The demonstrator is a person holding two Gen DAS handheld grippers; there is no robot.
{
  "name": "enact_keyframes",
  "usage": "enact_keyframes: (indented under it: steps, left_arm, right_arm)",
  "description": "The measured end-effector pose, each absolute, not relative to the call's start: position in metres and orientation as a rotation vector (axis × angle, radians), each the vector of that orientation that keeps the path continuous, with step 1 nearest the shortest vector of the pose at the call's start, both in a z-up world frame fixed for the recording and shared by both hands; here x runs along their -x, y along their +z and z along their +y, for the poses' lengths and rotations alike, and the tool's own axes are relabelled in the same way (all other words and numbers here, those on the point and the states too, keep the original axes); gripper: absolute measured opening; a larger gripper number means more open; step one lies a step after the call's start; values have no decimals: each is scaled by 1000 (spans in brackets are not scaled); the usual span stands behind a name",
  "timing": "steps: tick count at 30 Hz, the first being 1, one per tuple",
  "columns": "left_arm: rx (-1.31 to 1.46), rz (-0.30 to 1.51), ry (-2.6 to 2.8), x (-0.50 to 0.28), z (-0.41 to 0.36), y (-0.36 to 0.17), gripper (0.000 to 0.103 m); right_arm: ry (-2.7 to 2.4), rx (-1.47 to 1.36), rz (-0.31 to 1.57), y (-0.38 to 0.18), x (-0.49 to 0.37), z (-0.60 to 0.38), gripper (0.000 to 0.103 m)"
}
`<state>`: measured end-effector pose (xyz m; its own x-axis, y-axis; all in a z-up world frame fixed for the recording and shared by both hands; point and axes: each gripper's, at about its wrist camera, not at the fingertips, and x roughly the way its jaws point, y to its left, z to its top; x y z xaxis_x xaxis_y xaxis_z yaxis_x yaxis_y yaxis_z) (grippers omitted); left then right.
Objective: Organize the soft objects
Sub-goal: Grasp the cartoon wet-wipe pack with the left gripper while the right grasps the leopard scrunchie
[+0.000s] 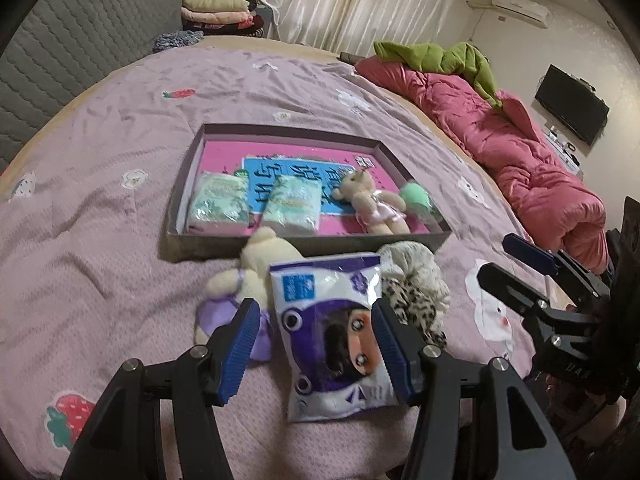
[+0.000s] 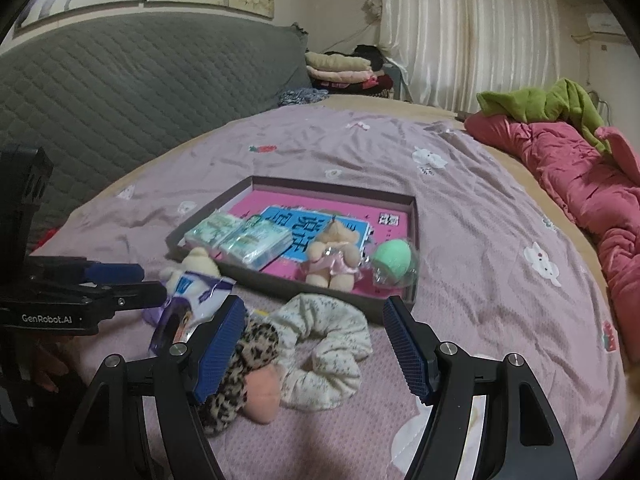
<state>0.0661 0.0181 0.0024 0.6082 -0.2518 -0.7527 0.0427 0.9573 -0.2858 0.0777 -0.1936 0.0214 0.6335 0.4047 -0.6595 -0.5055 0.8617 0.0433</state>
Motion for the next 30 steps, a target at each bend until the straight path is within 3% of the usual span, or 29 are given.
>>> enact_keyframes:
  steps: [30]
  left_arm:
    - [303, 997, -212, -58, 6, -18, 58]
  right_arm:
    - [661, 331, 817, -11, -35, -162, 73]
